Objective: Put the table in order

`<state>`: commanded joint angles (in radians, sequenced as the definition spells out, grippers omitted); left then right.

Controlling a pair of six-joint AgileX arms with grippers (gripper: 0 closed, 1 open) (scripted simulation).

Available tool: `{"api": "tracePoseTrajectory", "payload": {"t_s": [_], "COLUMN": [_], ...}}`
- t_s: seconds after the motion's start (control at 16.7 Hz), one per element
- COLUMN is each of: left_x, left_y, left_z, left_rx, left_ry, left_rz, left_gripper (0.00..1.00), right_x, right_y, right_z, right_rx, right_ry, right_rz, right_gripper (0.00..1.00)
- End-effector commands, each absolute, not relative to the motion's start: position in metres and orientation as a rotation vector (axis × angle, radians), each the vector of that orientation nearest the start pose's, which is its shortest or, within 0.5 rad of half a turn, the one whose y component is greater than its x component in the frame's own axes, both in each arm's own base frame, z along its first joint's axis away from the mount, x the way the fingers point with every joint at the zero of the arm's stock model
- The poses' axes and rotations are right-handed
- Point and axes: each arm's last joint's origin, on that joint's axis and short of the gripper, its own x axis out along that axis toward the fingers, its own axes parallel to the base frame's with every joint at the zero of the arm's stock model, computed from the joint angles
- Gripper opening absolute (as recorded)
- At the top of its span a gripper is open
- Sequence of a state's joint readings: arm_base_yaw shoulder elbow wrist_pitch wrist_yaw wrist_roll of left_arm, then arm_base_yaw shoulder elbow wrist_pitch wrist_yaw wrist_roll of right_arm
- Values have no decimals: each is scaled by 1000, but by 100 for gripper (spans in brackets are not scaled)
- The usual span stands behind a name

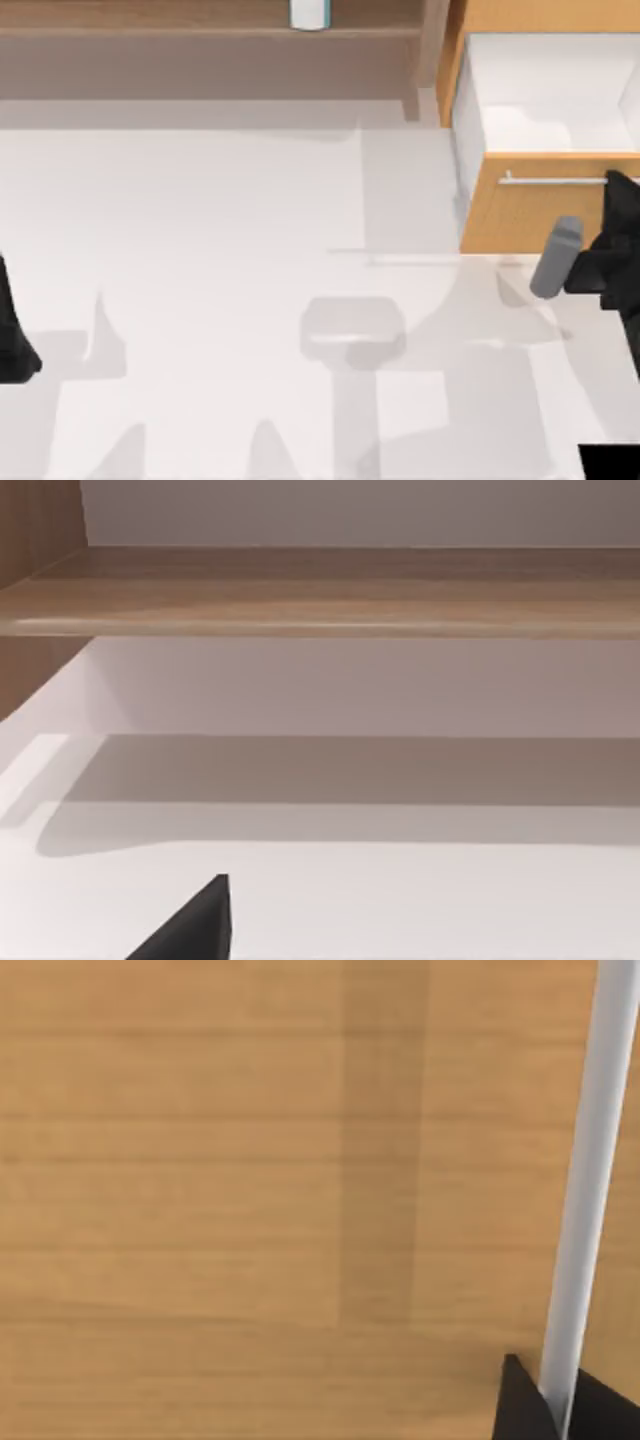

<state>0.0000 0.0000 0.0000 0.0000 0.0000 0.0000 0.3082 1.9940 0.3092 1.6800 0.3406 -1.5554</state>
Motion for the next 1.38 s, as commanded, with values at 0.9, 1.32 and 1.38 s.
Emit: {"api": "tracePoseTrajectory", "payload": {"t_s": [0.9,1.32,1.38], "left_x": [106,106,106], "left_y": [-1,-1,-1], "left_z": [160,160,160], "left_rx": [0,0,0], "left_ry": [0,0,0], "left_rz": [0,0,0], "left_gripper": [100,100,100], "right_x": [315,336,343], "right_y": [71,71,71], "right_z": [88,88,88], "right_rx": [-1570,-1568,-1569], "right_ry": [12,13,13], "right_rz": [-2,-6,-4], "right_gripper": [0,0,0]}}
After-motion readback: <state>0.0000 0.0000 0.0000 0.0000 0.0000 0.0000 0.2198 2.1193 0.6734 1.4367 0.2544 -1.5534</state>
